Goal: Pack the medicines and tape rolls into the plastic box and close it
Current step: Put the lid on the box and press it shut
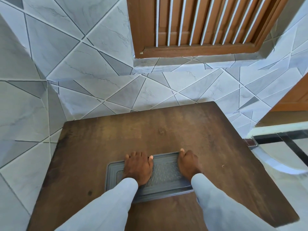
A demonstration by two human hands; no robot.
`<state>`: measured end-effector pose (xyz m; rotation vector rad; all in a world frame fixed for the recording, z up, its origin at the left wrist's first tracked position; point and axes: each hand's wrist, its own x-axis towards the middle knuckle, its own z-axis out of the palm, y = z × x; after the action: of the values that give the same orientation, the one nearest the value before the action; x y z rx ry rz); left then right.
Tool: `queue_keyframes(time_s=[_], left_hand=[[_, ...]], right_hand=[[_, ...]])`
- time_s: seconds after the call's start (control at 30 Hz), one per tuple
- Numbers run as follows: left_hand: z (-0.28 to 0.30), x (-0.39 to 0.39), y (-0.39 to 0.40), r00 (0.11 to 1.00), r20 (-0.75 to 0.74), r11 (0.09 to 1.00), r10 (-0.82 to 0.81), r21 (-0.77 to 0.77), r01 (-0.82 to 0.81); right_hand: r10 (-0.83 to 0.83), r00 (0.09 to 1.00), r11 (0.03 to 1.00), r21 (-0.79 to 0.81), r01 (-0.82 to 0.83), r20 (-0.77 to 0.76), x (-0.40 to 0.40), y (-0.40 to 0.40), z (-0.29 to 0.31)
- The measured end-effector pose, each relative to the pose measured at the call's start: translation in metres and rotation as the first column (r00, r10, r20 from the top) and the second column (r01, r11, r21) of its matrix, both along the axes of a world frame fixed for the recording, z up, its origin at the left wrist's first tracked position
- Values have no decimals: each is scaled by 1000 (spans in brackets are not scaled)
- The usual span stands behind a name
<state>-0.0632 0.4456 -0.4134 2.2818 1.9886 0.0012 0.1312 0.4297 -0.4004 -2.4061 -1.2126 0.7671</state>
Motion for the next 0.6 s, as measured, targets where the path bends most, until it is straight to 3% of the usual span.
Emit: queue_keyframes(time_s=[0.17,0.47,0.53,0.6], left_hand=[[2,3,3,1000,-9,1000,-19,-15,18],[7,-15,-3,991,84,995,-100,-17,102],[3,-35,-11,992,122,999,5,37,-10],[3,-60,-22,961,160,970,223,65,-236]], right_hand=[[-65,998,996,-64,65,-3,0,24,-7],[-30,999,998,-61,29,-18,0,20,1],[-26,999,999,-28,25,-37,1,12,3],[-28,999,999,-30,26,-42,3,-3,2]])
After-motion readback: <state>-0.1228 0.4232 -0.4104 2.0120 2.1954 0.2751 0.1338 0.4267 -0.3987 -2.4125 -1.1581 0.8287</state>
